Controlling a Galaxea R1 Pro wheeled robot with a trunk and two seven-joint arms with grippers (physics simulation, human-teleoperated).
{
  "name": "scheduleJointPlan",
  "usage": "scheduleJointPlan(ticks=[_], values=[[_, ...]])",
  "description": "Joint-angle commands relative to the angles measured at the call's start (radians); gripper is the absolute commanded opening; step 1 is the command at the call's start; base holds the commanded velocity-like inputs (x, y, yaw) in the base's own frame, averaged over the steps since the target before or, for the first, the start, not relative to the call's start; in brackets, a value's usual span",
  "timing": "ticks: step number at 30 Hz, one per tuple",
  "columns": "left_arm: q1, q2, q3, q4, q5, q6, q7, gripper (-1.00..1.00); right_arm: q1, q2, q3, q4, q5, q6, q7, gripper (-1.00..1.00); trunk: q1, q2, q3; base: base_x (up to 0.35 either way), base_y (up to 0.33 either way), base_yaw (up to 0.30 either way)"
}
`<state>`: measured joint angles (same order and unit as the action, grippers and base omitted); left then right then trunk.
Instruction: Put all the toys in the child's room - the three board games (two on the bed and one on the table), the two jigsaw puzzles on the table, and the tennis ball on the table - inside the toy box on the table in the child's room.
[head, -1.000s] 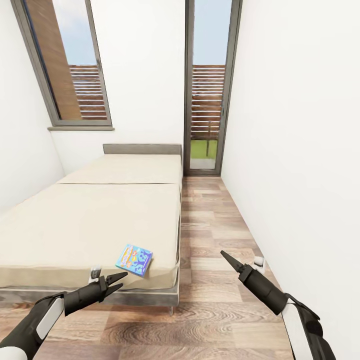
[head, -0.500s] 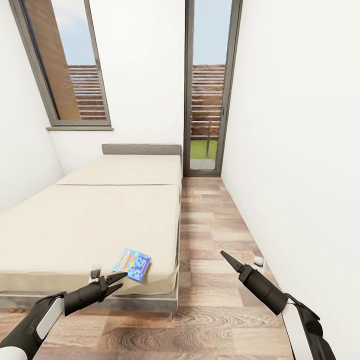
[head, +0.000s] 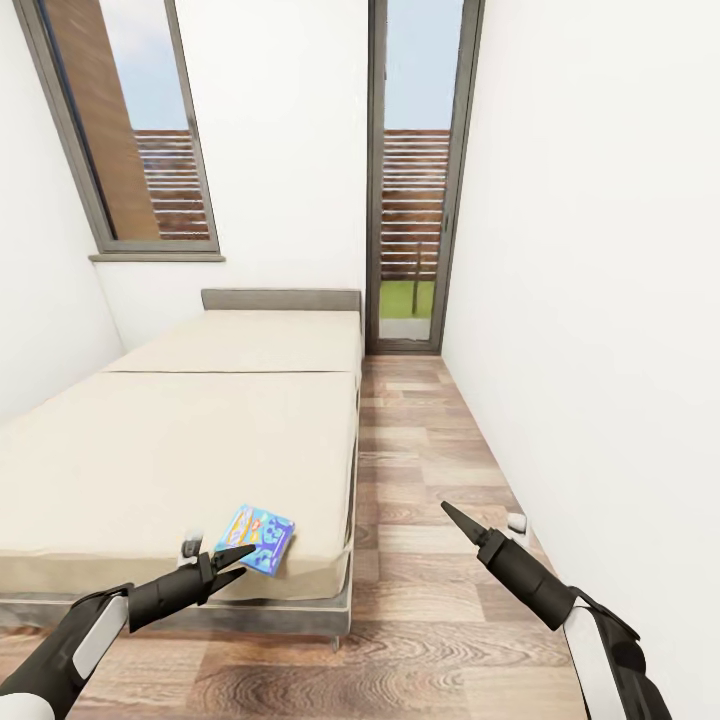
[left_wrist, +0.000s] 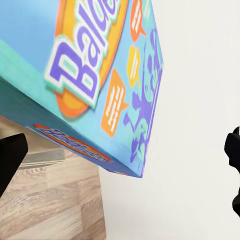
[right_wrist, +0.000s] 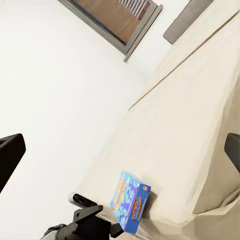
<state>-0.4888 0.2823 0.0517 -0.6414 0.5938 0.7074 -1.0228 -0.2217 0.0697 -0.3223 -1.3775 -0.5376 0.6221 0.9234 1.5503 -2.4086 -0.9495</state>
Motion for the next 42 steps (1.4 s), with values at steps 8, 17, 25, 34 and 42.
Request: scheduleJointPlan(ticks=[8, 17, 25, 34, 42], values=[[-0.001, 0.000, 0.000, 0.000, 0.007, 0.003, 0.000, 1.00, -0.001, 0.001, -0.002, 0.000, -0.004, 0.007, 0.002, 1.00, 0.004, -0.007, -0.004, 0.002, -0.001, 0.000], [-0.001, 0.000, 0.002, 0.000, 0.007, 0.003, 0.000, 1.00, -0.001, 0.001, -0.003, 0.000, -0.005, 0.007, 0.002, 1.00, 0.034, -0.063, -0.029, 0.000, 0.000, 0.000], [-0.001, -0.001, 0.002, 0.000, 0.007, 0.003, 0.000, 1.00, -0.001, 0.001, -0.003, 0.000, -0.005, 0.007, 0.002, 1.00, 0.034, -0.063, -0.029, 0.000, 0.000, 0.000], [-0.001, -0.001, 0.002, 0.000, 0.008, 0.003, 0.000, 1.00, -0.001, 0.001, -0.003, 0.000, -0.005, 0.007, 0.002, 1.00, 0.034, -0.063, -0.029, 0.000, 0.000, 0.000], [-0.001, -0.002, 0.003, 0.000, 0.006, 0.003, 0.000, 1.00, -0.001, 0.001, -0.003, 0.000, -0.005, 0.007, 0.002, 1.00, 0.034, -0.063, -0.029, 0.000, -0.009, 0.000]])
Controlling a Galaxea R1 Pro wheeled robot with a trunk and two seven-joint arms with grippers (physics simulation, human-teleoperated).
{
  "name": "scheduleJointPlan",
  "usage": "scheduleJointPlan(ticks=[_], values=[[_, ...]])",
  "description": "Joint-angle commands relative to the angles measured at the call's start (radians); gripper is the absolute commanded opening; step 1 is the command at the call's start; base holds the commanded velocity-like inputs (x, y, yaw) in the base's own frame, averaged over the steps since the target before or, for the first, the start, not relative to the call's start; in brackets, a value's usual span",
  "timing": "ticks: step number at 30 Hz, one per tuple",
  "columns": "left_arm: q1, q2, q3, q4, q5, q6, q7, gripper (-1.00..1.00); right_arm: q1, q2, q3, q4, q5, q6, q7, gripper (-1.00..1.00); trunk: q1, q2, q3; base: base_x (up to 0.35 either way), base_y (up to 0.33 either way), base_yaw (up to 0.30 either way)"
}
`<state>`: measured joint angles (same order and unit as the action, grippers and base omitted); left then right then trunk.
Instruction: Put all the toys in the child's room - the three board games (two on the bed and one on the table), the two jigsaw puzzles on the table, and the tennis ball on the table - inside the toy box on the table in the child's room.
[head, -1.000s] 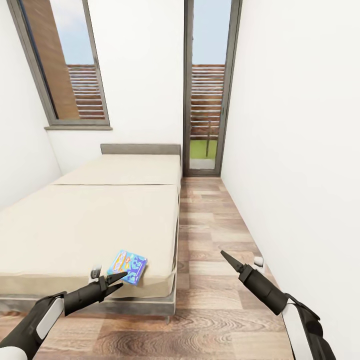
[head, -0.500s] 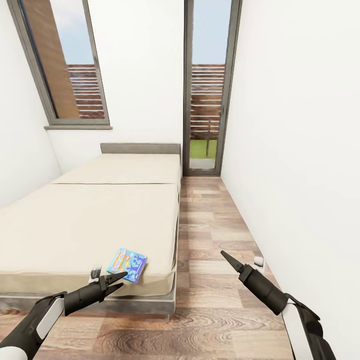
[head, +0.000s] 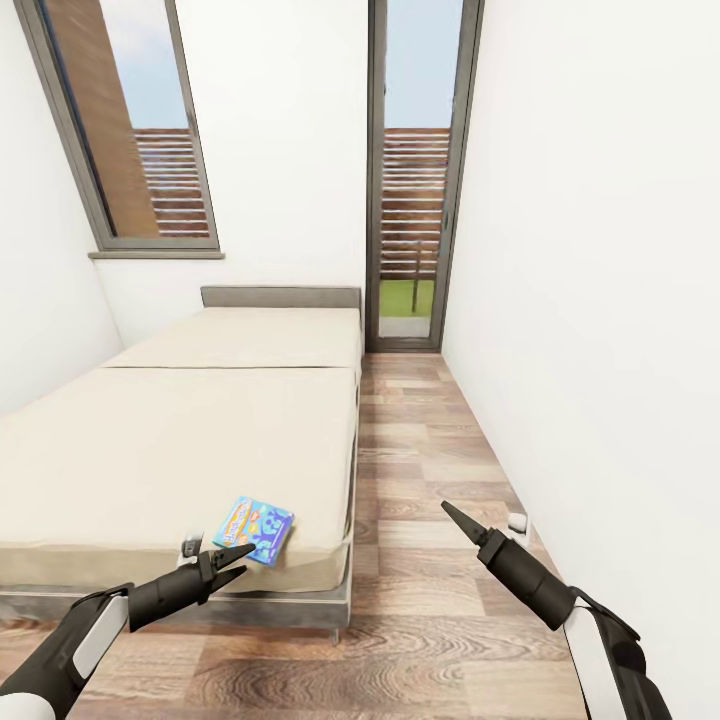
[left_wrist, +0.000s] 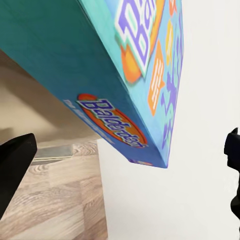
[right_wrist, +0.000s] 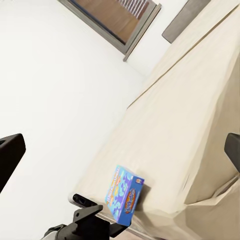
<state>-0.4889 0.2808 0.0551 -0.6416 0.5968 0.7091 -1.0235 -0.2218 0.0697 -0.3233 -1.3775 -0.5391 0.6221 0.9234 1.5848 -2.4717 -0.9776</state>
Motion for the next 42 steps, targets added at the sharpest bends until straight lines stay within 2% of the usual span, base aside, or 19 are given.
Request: scheduleJointPlan(ticks=[1, 28, 42], values=[[0.000, 0.000, 0.000, 0.000, 0.003, 0.001, 0.001, 1.00, -0.001, 0.001, -0.002, 0.000, -0.004, 0.007, 0.002, 1.00, 0.000, 0.000, -0.001, 0.000, -0.051, 0.000], [0.000, 0.000, 0.000, 0.000, 0.003, 0.001, 0.002, 1.00, -0.001, -0.001, -0.003, -0.002, -0.007, 0.007, 0.032, 1.00, 0.000, 0.000, -0.001, 0.014, -0.025, 0.000], [0.000, 0.000, 0.000, 0.000, 0.004, -0.030, 0.000, 1.00, -0.001, -0.001, -0.003, -0.002, -0.007, 0.007, 0.032, 1.00, 0.000, 0.000, -0.001, 0.079, 0.000, 0.000]])
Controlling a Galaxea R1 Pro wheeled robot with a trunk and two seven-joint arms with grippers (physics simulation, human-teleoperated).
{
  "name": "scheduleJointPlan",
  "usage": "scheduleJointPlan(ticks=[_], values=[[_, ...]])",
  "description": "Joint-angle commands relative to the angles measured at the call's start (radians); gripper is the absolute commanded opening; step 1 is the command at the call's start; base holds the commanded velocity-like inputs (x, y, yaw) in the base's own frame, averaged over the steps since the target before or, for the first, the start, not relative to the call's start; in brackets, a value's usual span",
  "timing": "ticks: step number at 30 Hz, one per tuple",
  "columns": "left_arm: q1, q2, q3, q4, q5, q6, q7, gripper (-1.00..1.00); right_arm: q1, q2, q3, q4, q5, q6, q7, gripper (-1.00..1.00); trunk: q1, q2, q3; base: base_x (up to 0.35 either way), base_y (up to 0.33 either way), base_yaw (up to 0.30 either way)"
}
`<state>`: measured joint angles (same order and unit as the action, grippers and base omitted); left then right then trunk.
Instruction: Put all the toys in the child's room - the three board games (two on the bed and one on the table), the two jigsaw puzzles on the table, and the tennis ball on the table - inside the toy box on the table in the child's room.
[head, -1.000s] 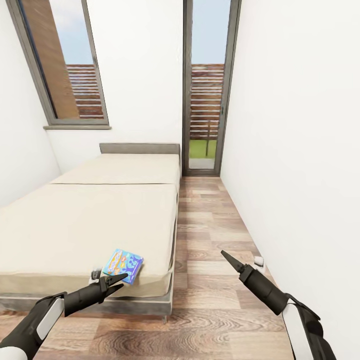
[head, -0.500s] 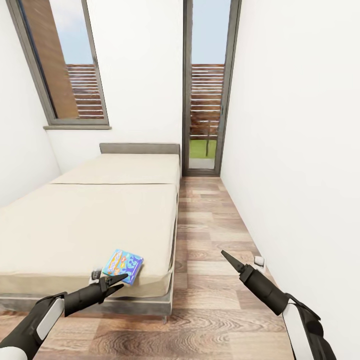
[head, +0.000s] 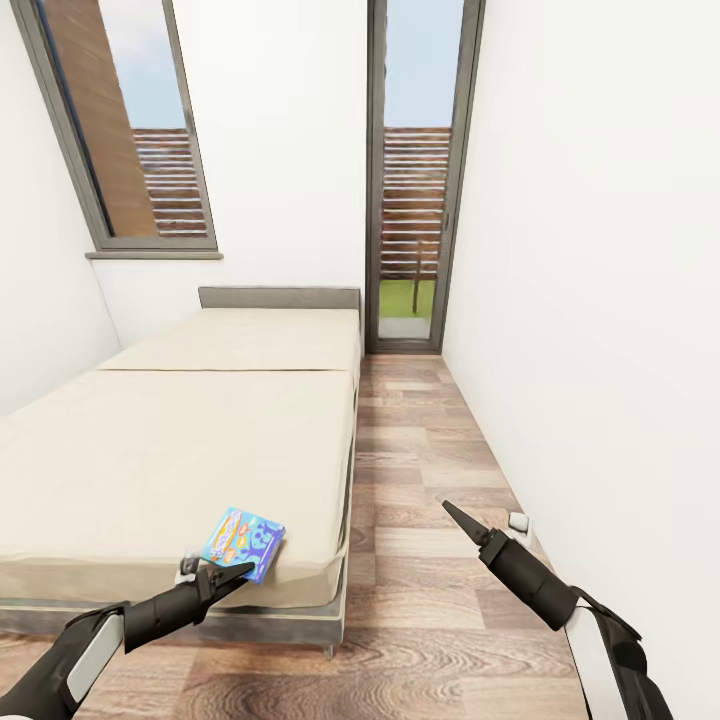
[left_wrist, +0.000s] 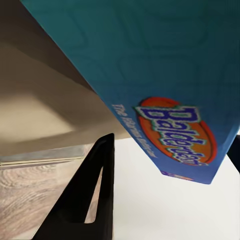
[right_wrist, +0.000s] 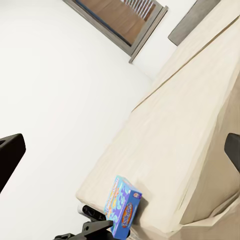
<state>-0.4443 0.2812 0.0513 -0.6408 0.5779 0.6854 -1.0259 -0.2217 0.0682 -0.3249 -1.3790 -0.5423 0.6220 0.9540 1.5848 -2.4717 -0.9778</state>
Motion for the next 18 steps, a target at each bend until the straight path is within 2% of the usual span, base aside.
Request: scheduleJointPlan(ticks=[1, 18], values=[[-0.045, -0.001, 0.004, 0.000, 0.023, -0.006, 0.003, 1.00, -0.001, 0.001, -0.002, 0.000, -0.004, 0.007, 0.002, 1.00, 0.000, 0.000, -0.001, 0.011, 0.000, 0.000], [-0.045, -0.001, 0.004, 0.000, 0.023, -0.007, 0.003, 1.00, -0.001, 0.001, -0.002, 0.000, -0.004, 0.007, 0.002, 1.00, 0.000, 0.000, -0.001, 0.002, 0.000, 0.000]])
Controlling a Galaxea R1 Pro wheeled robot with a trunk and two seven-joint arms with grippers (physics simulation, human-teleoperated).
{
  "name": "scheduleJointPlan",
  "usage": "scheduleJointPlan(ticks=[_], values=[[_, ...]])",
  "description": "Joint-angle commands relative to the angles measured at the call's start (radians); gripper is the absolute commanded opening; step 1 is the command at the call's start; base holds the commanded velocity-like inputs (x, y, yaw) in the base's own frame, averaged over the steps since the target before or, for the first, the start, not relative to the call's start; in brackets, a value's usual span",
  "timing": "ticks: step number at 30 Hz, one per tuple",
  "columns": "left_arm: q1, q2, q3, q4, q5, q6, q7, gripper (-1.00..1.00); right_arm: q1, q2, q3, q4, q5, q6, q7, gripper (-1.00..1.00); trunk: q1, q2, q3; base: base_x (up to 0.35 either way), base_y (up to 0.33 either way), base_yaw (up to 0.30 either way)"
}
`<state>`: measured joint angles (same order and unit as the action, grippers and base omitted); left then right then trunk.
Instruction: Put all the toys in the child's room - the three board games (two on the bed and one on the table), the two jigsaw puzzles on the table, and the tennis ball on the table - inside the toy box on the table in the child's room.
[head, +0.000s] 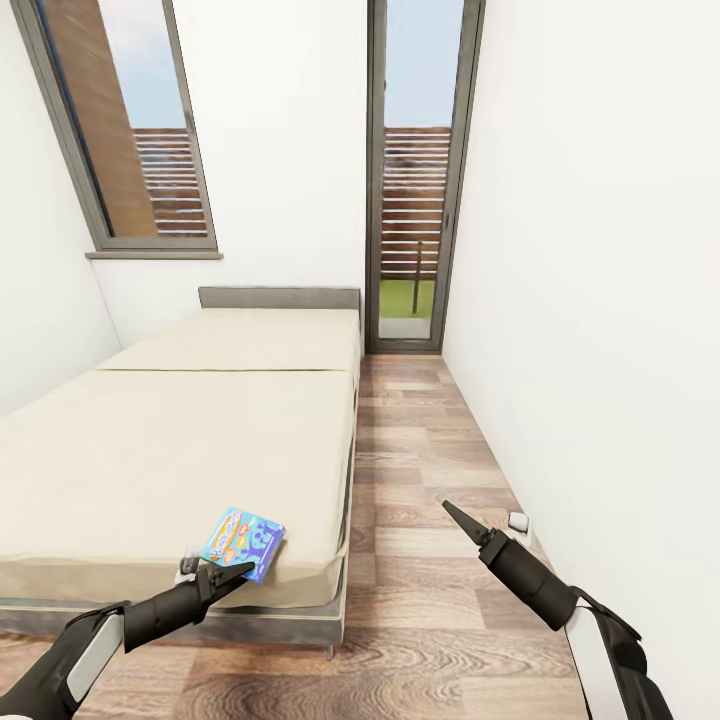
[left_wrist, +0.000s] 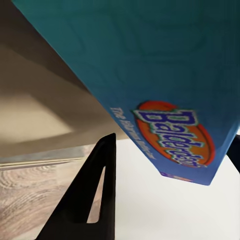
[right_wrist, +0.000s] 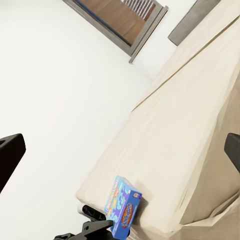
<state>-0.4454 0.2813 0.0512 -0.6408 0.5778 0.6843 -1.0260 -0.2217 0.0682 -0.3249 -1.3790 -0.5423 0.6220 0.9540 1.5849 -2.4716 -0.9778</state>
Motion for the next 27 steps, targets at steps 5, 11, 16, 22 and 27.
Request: scheduleJointPlan(ticks=[5, 11, 16, 22, 27], values=[[-0.044, -0.001, 0.004, 0.000, 0.023, -0.006, 0.003, 1.00, -0.001, 0.001, -0.002, 0.000, -0.004, 0.007, 0.002, 1.00, 0.000, 0.000, -0.001, 0.000, 0.000, 0.000], [-0.044, -0.001, 0.004, 0.000, 0.023, -0.006, 0.003, 1.00, -0.001, 0.001, -0.002, 0.000, -0.004, 0.007, 0.002, 1.00, 0.000, 0.000, -0.001, 0.000, 0.000, 0.000], [-0.044, -0.001, 0.004, 0.000, 0.023, -0.006, 0.003, 1.00, -0.001, 0.001, -0.002, 0.000, -0.004, 0.007, 0.002, 1.00, 0.000, 0.000, -0.001, 0.000, 0.000, 0.000], [-0.044, -0.001, 0.004, 0.000, 0.023, -0.007, 0.003, -1.00, -0.001, 0.001, -0.002, 0.000, -0.004, 0.007, 0.002, 1.00, 0.000, 0.000, -0.001, 0.000, 0.000, 0.000], [-0.044, -0.001, 0.003, 0.000, 0.023, -0.008, 0.002, -1.00, -0.001, 0.001, -0.002, 0.000, -0.004, 0.007, 0.002, 1.00, 0.000, 0.000, -0.001, 0.000, 0.000, 0.000]])
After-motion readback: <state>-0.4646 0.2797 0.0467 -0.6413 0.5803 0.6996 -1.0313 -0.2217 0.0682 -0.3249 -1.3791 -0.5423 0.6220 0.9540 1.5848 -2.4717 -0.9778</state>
